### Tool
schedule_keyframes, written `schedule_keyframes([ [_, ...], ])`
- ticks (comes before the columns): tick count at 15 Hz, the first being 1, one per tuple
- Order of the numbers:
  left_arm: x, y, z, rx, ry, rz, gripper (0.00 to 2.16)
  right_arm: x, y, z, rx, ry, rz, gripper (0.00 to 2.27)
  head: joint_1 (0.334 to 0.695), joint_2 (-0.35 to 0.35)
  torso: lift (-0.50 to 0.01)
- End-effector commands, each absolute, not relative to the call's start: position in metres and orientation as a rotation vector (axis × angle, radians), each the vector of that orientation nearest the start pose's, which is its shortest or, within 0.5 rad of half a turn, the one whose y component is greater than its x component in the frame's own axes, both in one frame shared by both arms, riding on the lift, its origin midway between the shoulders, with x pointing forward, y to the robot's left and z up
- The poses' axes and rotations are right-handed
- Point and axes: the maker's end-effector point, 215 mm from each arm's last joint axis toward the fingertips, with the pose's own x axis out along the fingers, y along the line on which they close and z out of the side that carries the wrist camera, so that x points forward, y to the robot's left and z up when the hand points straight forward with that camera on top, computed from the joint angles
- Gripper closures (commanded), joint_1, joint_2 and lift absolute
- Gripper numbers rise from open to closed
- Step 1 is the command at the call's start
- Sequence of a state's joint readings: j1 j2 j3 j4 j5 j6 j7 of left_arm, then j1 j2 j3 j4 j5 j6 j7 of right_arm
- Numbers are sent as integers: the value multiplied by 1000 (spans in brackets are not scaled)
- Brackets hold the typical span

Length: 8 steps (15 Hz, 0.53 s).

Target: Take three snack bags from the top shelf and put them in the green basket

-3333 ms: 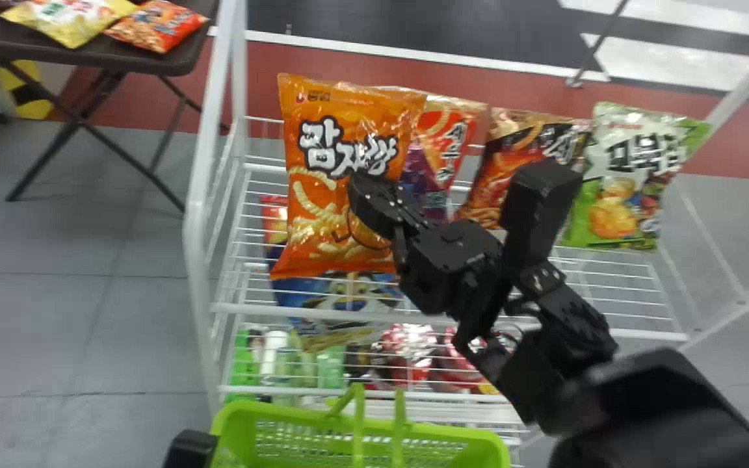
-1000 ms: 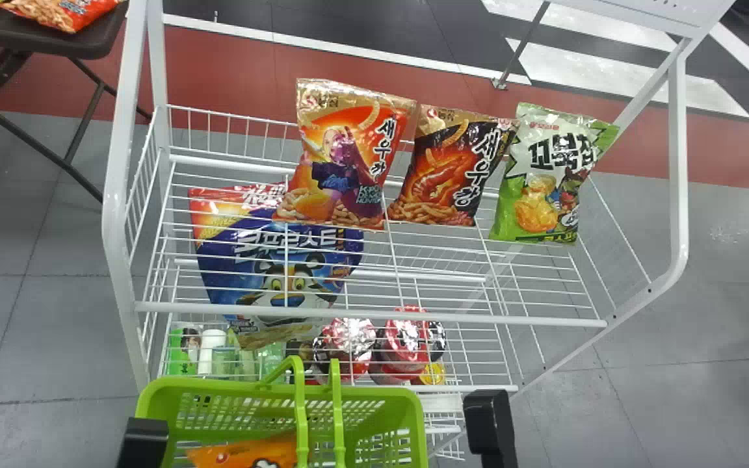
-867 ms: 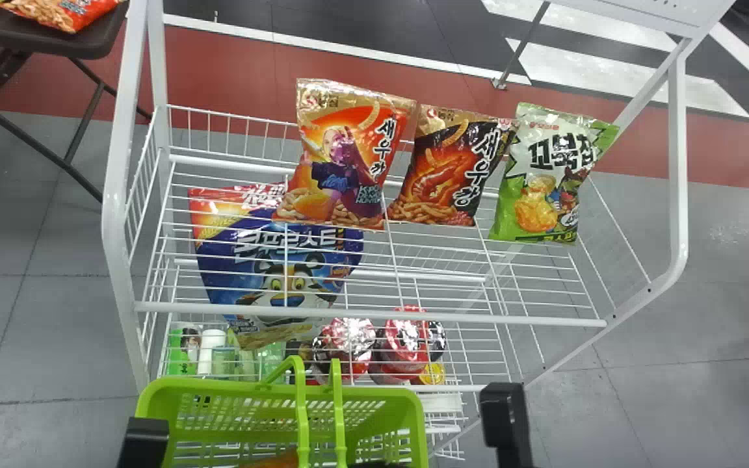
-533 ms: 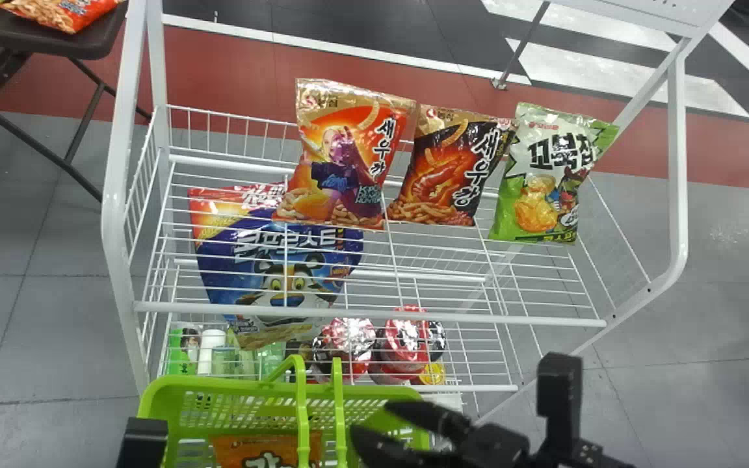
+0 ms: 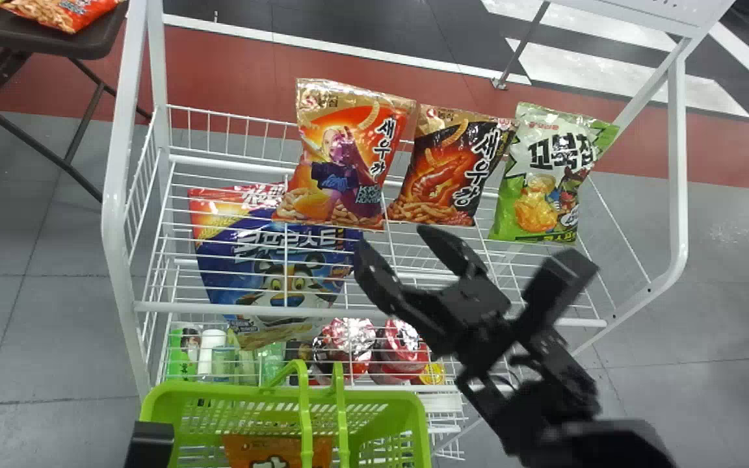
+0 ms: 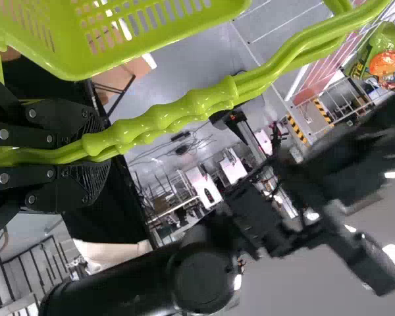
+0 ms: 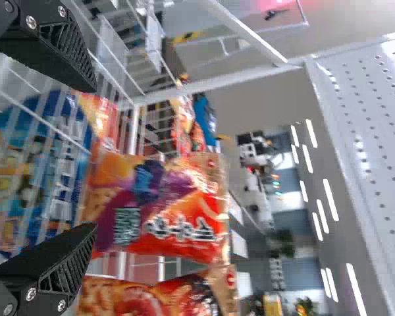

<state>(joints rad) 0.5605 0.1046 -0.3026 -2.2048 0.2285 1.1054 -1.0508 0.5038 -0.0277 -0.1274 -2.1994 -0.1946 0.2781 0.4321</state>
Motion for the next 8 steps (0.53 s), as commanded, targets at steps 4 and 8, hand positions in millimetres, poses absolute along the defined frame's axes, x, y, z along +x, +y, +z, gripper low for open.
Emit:
schedule_keyframes([
  [4,132,-79,-403,-679,976,-1399,1575,513,-163,-321,20,36,254,144,695,-350,-33],
  [8,125,-75,-401,-704,1009,-1411,1575,544,-172,-340,-20,76,166,144,695,-350,-33],
])
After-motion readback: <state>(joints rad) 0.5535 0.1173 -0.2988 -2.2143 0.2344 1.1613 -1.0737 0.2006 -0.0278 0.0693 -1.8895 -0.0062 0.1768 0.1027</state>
